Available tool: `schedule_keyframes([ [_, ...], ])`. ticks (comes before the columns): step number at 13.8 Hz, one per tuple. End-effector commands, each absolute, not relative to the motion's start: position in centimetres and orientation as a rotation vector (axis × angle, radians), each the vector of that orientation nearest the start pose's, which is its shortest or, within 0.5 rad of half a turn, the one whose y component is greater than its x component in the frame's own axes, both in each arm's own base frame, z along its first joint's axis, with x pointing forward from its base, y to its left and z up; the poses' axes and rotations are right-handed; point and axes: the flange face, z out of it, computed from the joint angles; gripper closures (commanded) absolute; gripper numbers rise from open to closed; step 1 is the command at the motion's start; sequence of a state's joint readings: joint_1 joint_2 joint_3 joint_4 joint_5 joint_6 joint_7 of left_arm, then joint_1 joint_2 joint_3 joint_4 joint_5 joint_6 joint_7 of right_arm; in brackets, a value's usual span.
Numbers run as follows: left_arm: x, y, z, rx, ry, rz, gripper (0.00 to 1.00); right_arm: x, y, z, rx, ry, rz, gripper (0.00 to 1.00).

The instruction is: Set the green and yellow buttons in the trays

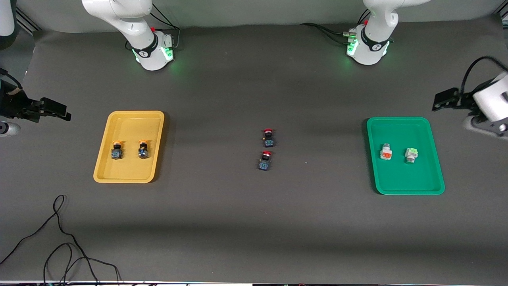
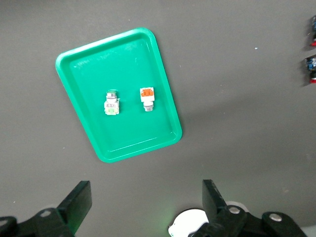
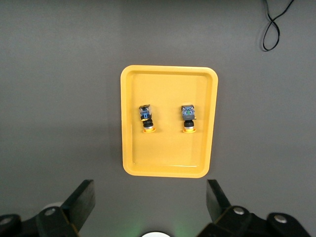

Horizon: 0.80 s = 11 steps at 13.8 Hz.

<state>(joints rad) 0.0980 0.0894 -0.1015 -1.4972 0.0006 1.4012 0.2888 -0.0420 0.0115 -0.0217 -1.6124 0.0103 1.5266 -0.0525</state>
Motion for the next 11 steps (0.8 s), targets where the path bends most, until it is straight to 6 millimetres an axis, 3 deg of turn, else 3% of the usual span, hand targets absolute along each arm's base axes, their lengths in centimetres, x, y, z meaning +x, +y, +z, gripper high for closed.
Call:
schedule_keyframes([
  [1, 57.3, -0.6, 59.1, -3.140, 0.382, 0.335, 0.00, 54.2, -3.0, 60.1, -3.148, 0.043, 0.121, 0.00],
  [2, 57.2, -1.5, 59.4, -3.137, 0.330, 0.332, 0.00, 54.2, -3.1, 60.1, -3.148, 0.043, 0.121, 0.00],
  [5, 57.4, -4.6, 60.8, -3.115, 0.385, 0.276, 0.00, 54.2, -3.1, 60.1, -3.148, 0.043, 0.121, 0.00],
  [10, 57.3, -5.2, 61.4, -3.112, 0.399, 0.255, 0.00, 54.4, -2.8, 60.0, -3.148, 0.036, 0.121, 0.00],
  [11, 56.8, -6.2, 61.2, -3.096, 0.417, 0.266, 0.00, 54.4, -2.7, 60.2, -3.149, 0.034, 0.114, 0.00],
])
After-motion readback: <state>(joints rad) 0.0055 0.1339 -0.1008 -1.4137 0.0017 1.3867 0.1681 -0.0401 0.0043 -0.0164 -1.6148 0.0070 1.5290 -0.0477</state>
